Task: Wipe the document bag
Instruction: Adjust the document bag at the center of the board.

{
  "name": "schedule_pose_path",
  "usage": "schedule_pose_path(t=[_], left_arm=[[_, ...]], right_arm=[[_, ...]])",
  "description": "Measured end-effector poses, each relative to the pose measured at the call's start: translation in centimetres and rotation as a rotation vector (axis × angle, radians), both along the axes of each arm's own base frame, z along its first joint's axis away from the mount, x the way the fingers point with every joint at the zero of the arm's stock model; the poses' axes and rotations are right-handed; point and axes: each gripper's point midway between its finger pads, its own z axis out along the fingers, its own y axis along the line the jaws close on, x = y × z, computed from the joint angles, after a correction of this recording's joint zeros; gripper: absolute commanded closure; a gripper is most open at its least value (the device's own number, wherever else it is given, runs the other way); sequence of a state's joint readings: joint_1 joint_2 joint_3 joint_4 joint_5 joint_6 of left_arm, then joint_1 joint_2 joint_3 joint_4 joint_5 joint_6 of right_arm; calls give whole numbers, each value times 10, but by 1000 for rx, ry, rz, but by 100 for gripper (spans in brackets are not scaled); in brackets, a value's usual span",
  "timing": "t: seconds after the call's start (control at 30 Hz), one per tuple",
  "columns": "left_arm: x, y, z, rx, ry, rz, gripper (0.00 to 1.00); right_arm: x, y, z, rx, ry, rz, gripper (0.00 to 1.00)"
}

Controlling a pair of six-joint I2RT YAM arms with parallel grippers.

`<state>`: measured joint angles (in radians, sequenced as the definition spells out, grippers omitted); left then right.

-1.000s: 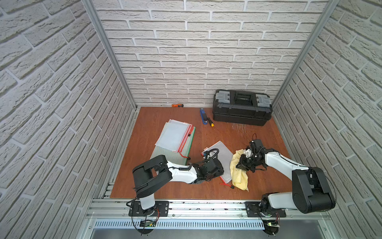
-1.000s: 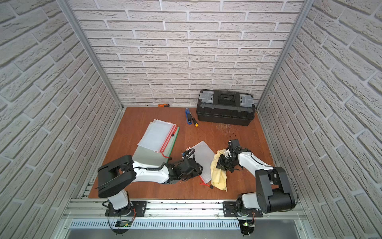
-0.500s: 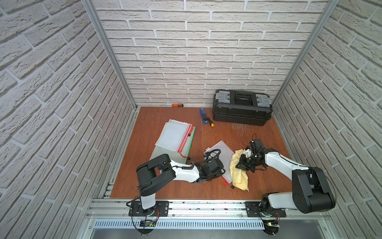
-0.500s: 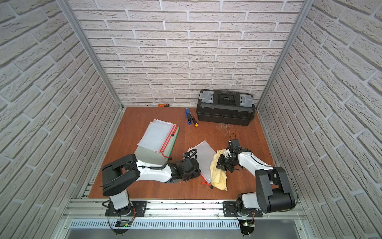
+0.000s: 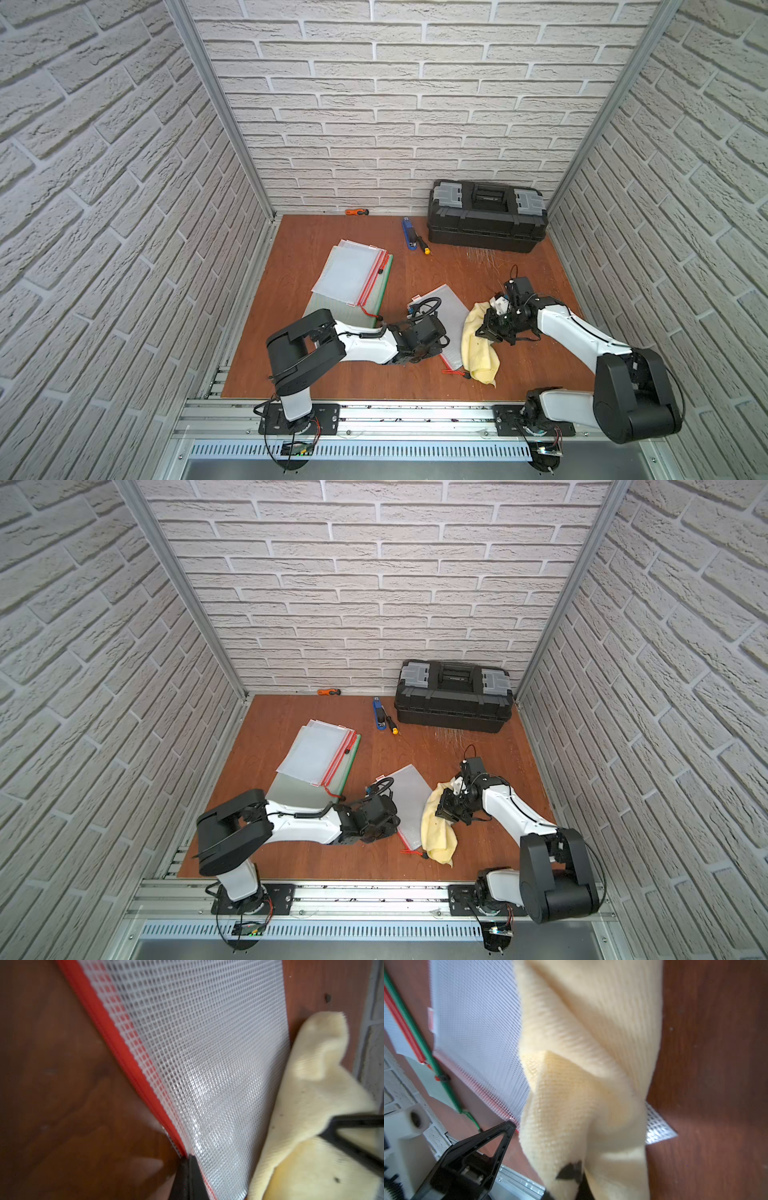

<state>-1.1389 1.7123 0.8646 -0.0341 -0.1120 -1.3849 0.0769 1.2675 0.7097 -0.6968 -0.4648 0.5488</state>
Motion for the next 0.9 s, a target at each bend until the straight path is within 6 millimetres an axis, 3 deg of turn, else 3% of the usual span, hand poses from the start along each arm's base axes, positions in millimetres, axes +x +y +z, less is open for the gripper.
schedule_pose_path(t=[0.07, 0.13, 0.27, 0.4, 0.53, 0.67, 0.9], left_arm=[[-1, 21, 14, 63, -17, -3, 100], [-2, 44, 40, 129, -55, -5, 100], [2, 76, 117, 140, -180, 9, 100], [-1, 111, 198, 107, -313, 9, 100], [-2, 134, 247, 180, -366, -11, 100], [4, 142, 256, 372, -343, -48, 100], [20, 126, 209, 797, -218, -144, 100]], right_arm=[[11, 0, 32, -2, -86, 4, 98], [20, -2, 68, -7, -183, 0, 98], [21, -4, 120, -10, -322, -8, 98], [12, -6, 131, -16, -336, -11, 98], [5, -5, 121, -16, -271, -8, 98], [-2, -5, 117, -10, -241, -8, 97], [-10, -5, 118, -9, -218, -5, 98]])
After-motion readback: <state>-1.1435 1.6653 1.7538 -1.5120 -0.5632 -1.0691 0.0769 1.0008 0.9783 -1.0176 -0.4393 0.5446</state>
